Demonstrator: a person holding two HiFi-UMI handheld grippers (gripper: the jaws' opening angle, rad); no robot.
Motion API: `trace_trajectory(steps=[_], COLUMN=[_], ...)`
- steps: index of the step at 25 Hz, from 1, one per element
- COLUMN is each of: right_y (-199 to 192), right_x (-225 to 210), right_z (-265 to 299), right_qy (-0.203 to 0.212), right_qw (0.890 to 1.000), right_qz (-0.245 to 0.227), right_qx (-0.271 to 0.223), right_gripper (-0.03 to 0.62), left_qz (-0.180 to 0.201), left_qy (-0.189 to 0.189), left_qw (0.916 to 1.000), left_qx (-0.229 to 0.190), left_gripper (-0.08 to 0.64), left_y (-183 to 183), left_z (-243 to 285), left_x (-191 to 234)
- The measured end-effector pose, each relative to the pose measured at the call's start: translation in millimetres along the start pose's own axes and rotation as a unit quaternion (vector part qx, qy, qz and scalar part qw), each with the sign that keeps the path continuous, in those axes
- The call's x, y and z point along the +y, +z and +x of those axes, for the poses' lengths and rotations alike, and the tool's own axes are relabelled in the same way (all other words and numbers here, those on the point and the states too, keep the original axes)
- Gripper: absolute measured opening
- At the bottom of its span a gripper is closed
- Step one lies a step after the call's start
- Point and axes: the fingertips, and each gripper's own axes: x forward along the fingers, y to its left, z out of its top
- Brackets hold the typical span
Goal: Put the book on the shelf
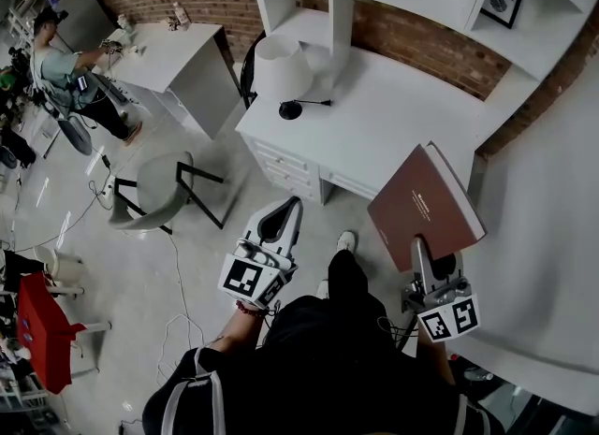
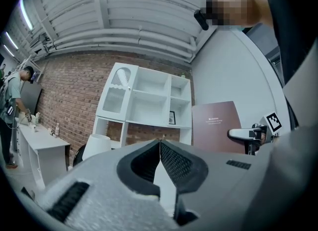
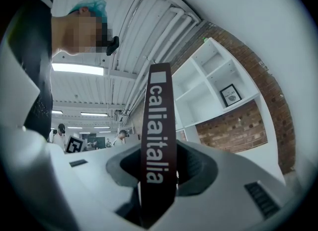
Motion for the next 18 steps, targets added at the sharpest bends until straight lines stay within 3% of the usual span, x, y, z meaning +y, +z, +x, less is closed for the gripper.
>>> trace_trajectory(steps=[9,18], right_y=[-6.2,-2.9], right_x=[-33.7,-84.6], right_z=[33.2,91.7], right_qy=[-0.008,-0.015], right_qw=[1.0,1.0], right_qz=[0.01,0.018], right_qx=[-0.005,-0.013], right_gripper=[0.15,0.15], left_qz=[0.011,0.004], left_qy=[-0.004,-0.021], left_qw=[0.9999,0.9995], left_qx=[0.003,0.022], left_gripper=[0.02,0.02], left_y=[-0.6,1.0], left_z=[40.4,113.8], left_x=[18.3,37.9])
